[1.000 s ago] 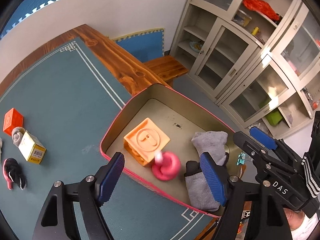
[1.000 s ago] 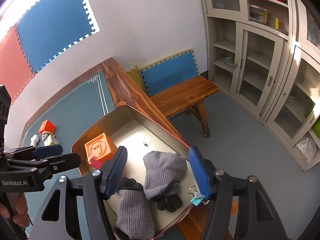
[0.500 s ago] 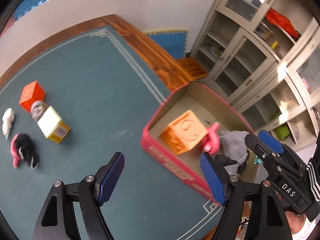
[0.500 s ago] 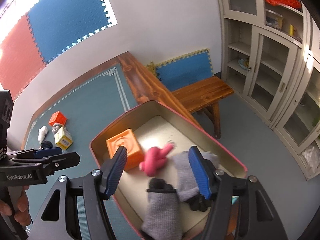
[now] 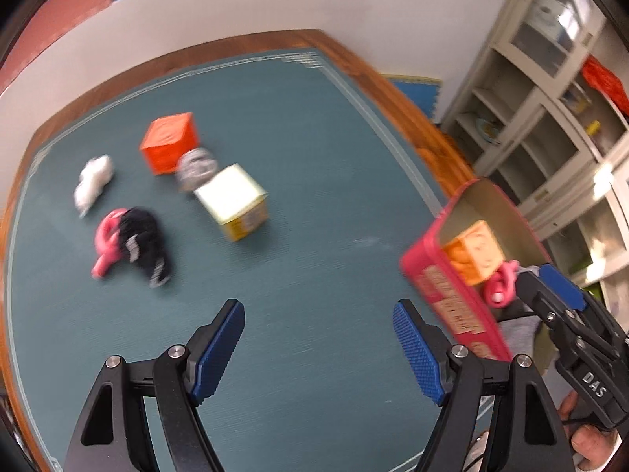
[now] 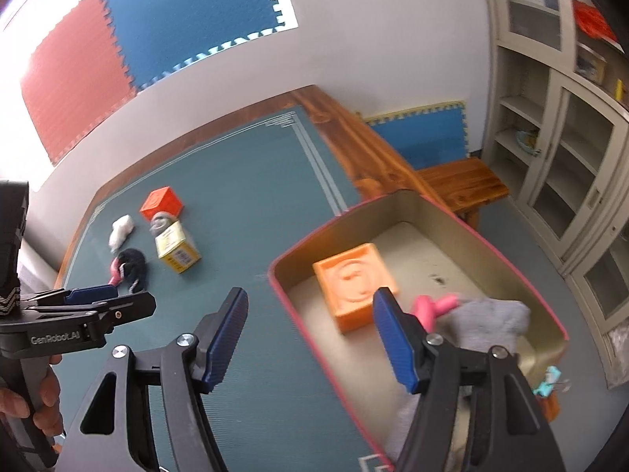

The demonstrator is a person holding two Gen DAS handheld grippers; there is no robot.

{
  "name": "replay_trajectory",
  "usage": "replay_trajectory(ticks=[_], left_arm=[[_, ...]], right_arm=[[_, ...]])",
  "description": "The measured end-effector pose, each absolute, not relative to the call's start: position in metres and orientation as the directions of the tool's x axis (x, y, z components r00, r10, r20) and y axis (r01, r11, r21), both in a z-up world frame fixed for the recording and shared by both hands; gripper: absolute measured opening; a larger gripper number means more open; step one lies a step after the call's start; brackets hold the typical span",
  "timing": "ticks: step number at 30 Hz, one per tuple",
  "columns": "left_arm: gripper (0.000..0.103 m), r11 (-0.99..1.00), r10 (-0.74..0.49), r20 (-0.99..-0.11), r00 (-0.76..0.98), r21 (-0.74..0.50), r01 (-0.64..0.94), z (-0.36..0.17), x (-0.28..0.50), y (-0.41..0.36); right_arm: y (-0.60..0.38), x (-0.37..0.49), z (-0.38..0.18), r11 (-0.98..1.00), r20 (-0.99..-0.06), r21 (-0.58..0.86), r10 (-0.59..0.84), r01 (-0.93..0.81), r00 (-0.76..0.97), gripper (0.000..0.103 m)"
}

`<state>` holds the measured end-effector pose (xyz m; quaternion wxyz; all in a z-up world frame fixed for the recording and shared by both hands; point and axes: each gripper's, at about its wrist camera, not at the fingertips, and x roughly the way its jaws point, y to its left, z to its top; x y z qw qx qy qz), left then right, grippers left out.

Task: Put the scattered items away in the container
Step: 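Move both tools back over the remaining items on the table, then grasp the second pink foam tube with the left tool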

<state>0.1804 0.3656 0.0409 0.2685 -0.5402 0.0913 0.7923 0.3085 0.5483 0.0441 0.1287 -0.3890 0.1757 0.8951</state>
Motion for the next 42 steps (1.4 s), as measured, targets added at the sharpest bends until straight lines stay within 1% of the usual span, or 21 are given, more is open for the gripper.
replay_trajectory(ticks=[7, 12, 17, 21, 24, 28, 32, 37, 39, 42], left_arm=[[0.08, -0.887, 0.284, -0.912, -0.297, -0.133, -0.441, 0.032, 0.165, 0.317], [0.08, -0.921, 0.23, -0.923, -0.308, -0.104, -0.375, 0.021, 0.149, 0.28], [0.08, -0.956, 0.204, -0.936, -0.287, -0.127, -0.266, 0.006, 0.128, 0.235], [0.08, -0.97, 0.211, -0.94, -0.267, -0.167, -0.179, -0.005, 0.112, 0.201], [0.08, -0.972, 0.217, -0.942, -0.257, -0.184, -0.145, -0.013, 0.104, 0.185], [0.08, -0.974, 0.207, -0.942, -0.264, -0.173, -0.146, -0.018, 0.095, 0.176], [0.08, -0.973, 0.192, -0.94, -0.281, -0.145, -0.183, -0.023, 0.084, 0.177], [0.08, -0.958, 0.235, -0.932, -0.277, -0.174, -0.227, -0.028, 0.066, 0.181], [0.08, -0.949, 0.265, -0.926, -0.268, -0.202, -0.241, -0.028, 0.057, 0.184], [0.08, -0.942, 0.276, -0.924, -0.265, -0.206, -0.264, -0.029, 0.044, 0.191]], right_arm=[[0.511, 0.285, 0.039, -0.928, -0.754, 0.216, 0.039, -0.303, -0.655, 0.074], [0.487, 0.269, 0.033, -0.939, -0.767, 0.213, 0.009, -0.269, -0.642, 0.075], [0.469, 0.259, 0.028, -0.945, -0.781, 0.206, -0.003, -0.254, -0.625, 0.077], [0.456, 0.252, 0.024, -0.949, -0.795, 0.198, -0.009, -0.245, -0.606, 0.078], [0.449, 0.248, 0.021, -0.952, -0.804, 0.19, -0.01, -0.241, -0.594, 0.078], [0.439, 0.24, 0.018, -0.955, -0.813, 0.182, -0.011, -0.236, -0.582, 0.078], [0.425, 0.231, 0.018, -0.962, -0.818, 0.171, -0.02, -0.211, -0.575, 0.078], [0.412, 0.222, 0.016, -0.968, -0.825, 0.16, -0.024, -0.193, -0.564, 0.078], [0.41, 0.22, 0.013, -0.967, -0.831, 0.157, -0.021, -0.199, -0.555, 0.078], [0.411, 0.219, 0.009, -0.963, -0.841, 0.155, -0.013, -0.219, -0.541, 0.078]])
